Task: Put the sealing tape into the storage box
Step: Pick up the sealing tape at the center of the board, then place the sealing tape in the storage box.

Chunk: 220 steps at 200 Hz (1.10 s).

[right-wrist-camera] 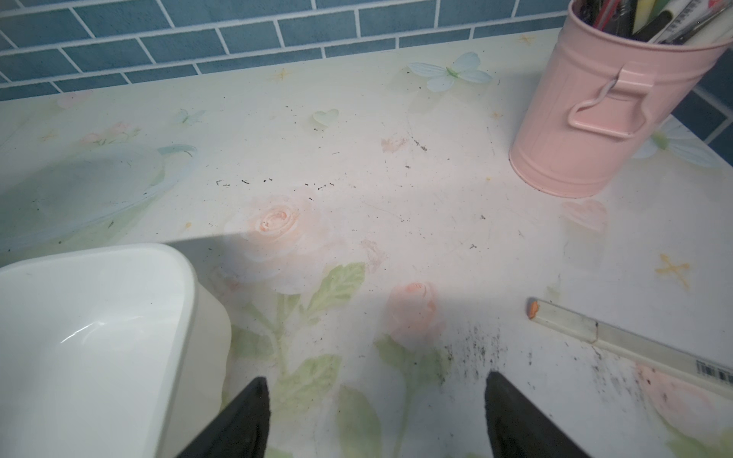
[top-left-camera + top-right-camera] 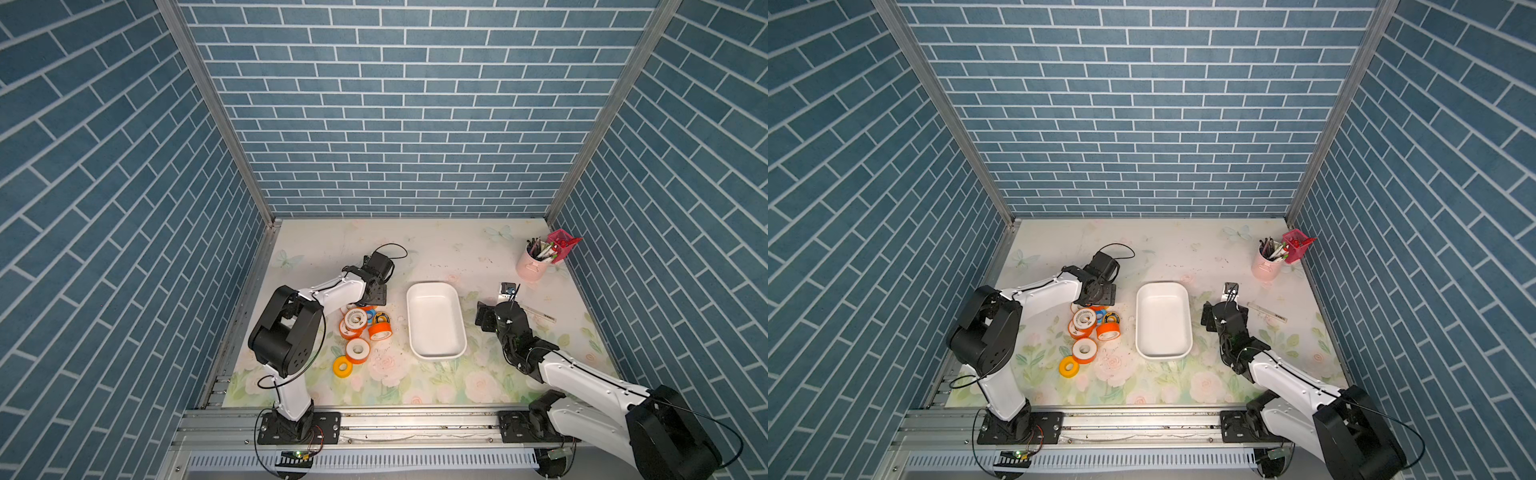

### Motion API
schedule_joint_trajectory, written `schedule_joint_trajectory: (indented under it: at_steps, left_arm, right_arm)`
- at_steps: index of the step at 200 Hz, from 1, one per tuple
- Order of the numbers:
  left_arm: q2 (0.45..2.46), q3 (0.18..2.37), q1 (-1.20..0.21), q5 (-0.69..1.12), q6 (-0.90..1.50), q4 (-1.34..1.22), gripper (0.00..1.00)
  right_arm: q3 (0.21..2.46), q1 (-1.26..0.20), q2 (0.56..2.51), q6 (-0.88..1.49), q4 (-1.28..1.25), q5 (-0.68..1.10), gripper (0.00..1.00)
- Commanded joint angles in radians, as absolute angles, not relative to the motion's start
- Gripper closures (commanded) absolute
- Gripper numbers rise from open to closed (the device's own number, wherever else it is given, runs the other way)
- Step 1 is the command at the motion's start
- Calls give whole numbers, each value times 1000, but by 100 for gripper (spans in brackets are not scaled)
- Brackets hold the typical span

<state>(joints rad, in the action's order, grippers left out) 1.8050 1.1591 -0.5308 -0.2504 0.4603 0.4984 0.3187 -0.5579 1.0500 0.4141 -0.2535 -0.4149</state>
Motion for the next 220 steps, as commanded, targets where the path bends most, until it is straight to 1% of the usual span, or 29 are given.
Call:
schedule_joint_trajectory:
  at_steps: [1,39,48,95,126,162,183,220]
  left_arm:
    - [1810,1180,-537,-267,463,529,23]
    - [1783,1190,-538,-264,465,532,37]
    - [1766,1195,-540,-260,466,532,38]
    - [1684,1259,-577,-244,468,575,38]
    - [1663,1359,-684,-215,484,598,37]
    - [1733,1463,-838,-168,508,544,36]
    - [1799,1480,-874,-79,513,462,36]
    - [1955,1555,-929,-85,527,441,36]
  right_arm:
    - [334,-554,1055,421,-265,-422,16]
    - [336,-553,1054,420,-264,-421,16]
    - [336,-553,1054,420,-264,-422,16]
    - [335,-554,1055,421,-265,-420,17]
    - [334,-554,1054,421,-264,-423,17]
    - [333,-554,1052,424,-264,-428,18]
    - [331,-552,1050,424,-264,-430,18]
    - [331,-551,1050,426,-264,-431,18]
